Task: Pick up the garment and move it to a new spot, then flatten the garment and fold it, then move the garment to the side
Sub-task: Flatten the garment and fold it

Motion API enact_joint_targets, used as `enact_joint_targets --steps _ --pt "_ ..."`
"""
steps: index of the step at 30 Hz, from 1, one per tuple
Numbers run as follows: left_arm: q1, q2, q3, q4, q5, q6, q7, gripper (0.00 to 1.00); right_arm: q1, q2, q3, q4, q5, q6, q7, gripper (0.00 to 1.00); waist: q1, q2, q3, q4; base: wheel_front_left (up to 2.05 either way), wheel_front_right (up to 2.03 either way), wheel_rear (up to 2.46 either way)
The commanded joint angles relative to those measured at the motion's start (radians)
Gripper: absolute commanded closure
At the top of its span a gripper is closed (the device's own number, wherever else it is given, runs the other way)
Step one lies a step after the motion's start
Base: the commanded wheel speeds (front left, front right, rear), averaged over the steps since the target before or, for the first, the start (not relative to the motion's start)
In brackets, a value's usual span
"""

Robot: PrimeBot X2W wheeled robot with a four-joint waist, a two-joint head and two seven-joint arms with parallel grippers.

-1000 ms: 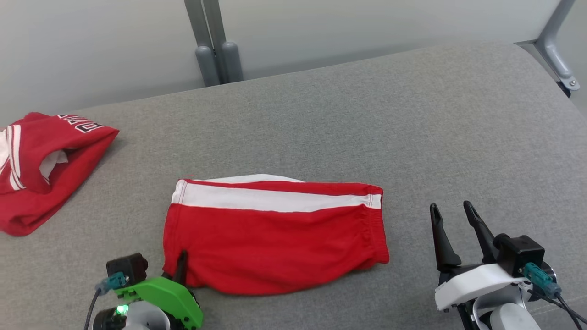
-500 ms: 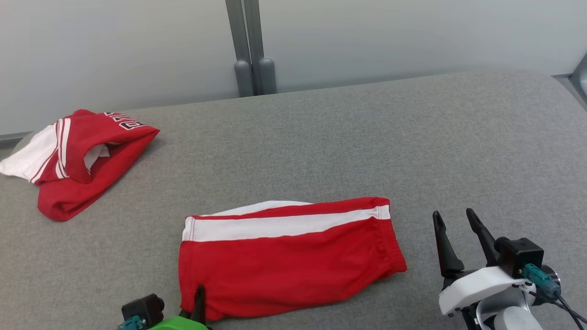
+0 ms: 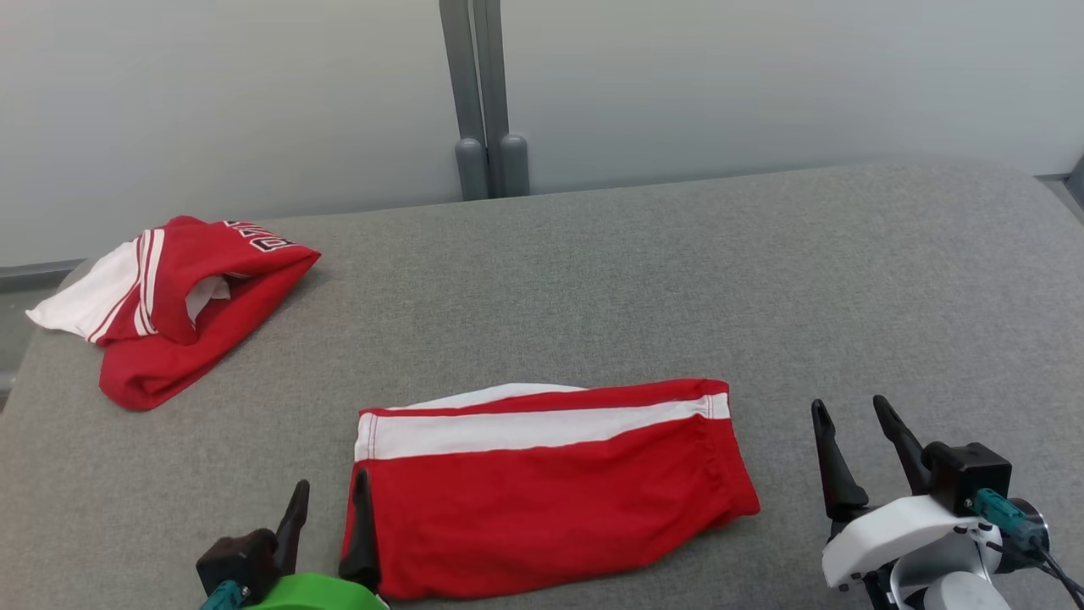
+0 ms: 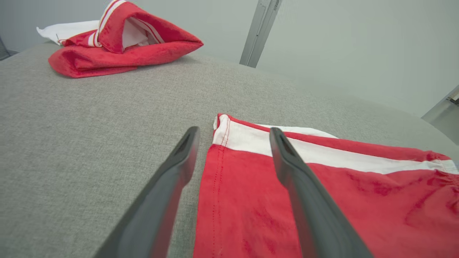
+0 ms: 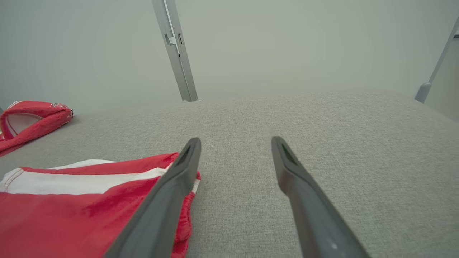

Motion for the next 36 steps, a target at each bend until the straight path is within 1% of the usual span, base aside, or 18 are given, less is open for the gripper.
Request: enact_joint_targets --steps 1,3,7,10,13,18,19,20,23,25,33,34,35,36 --pt "-0.013 0.009 0.004 -0.022 0.031 0.008 -0.010 0.00 0.008 -0.005 -0.004 0.002 -0.005 -0.001 0.007 0.00 0.0000 -0.0001 -0.009 0.005 0.00 0.00 0.00" --pt "-0.008 0.013 0.007 -0.050 0.058 0.005 -0.015 0.00 0.004 -0.009 0.001 0.009 0.003 -0.001 0.026 0.00 0.0000 -0.0001 -0.017 0.009 0.00 0.00 0.00" --pt "0.020 0.016 0.019 -0.121 0.120 -0.009 -0.015 0.00 0.000 -0.021 0.021 0.017 0.037 -0.001 0.100 0.00 0.0000 -0.0001 -0.031 0.018 0.00 0.00 0.00" --pt "0.046 0.002 0.041 -0.159 0.145 -0.017 -0.015 0.00 -0.008 -0.035 0.040 0.018 0.057 -0.001 0.150 0.00 0.0000 -0.0001 -0.038 0.029 0.00 0.00 0.00" --pt "0.056 -0.010 0.056 -0.173 0.160 -0.018 -0.015 0.00 -0.015 -0.045 0.057 0.029 0.077 -0.001 0.209 0.00 0.0000 -0.0001 -0.040 0.040 0.00 0.00 0.00" --pt "0.062 -0.026 0.075 -0.181 0.184 -0.029 -0.015 0.00 -0.055 -0.053 0.099 0.054 0.119 -0.001 0.270 0.00 0.0000 -0.0001 -0.034 0.062 0.00 0.00 0.00" --pt "0.060 -0.035 0.082 -0.180 0.199 -0.036 -0.015 0.00 -0.092 -0.053 0.127 0.105 0.154 -0.001 0.313 0.00 0.0000 -0.0001 -0.025 0.079 0.00 0.00 0.00" --pt "0.057 -0.037 0.085 -0.179 0.201 -0.038 -0.015 0.00 -0.104 -0.053 0.133 0.124 0.166 -0.001 0.326 0.00 0.0000 -0.0001 -0.021 0.083 0.00 0.00 0.00" --pt "0.039 -0.047 0.102 -0.170 0.211 -0.044 -0.015 0.00 -0.155 -0.057 0.159 0.260 0.204 -0.001 0.394 0.00 0.0000 -0.0001 -0.003 0.110 0.00 0.00 0.00" --pt "0.038 -0.048 0.109 -0.168 0.217 -0.045 -0.015 0.00 -0.181 -0.055 0.168 0.314 0.218 -0.001 0.415 0.00 0.0000 -0.0001 0.004 0.120 0.00 0.00 0.00" --pt "0.036 -0.054 0.129 -0.160 0.232 -0.054 -0.015 0.00 -0.239 -0.066 0.223 0.431 0.322 -0.001 0.481 0.00 0.0000 -0.0001 0.019 0.137 0.00 0.00 0.00" --pt "0.036 -0.055 0.131 -0.160 0.233 -0.054 -0.015 0.00 -0.245 -0.067 0.235 0.440 0.340 -0.001 0.490 0.08 0.0000 -0.0001 0.020 0.137 0.00 0.00 0.00" --pt "0.035 -0.055 0.132 -0.159 0.234 -0.054 -0.015 0.00 -0.248 -0.068 0.243 0.444 0.350 0.000 0.496 0.41 0.0000 -0.0001 0.020 0.137 0.00 0.00 0.00" --pt "0.035 -0.056 0.134 -0.159 0.235 -0.054 -0.015 0.00 -0.254 -0.071 0.257 0.449 0.367 0.000 0.503 0.67 0.0000 -0.0001 0.021 0.136 0.00 0.00 0.00"
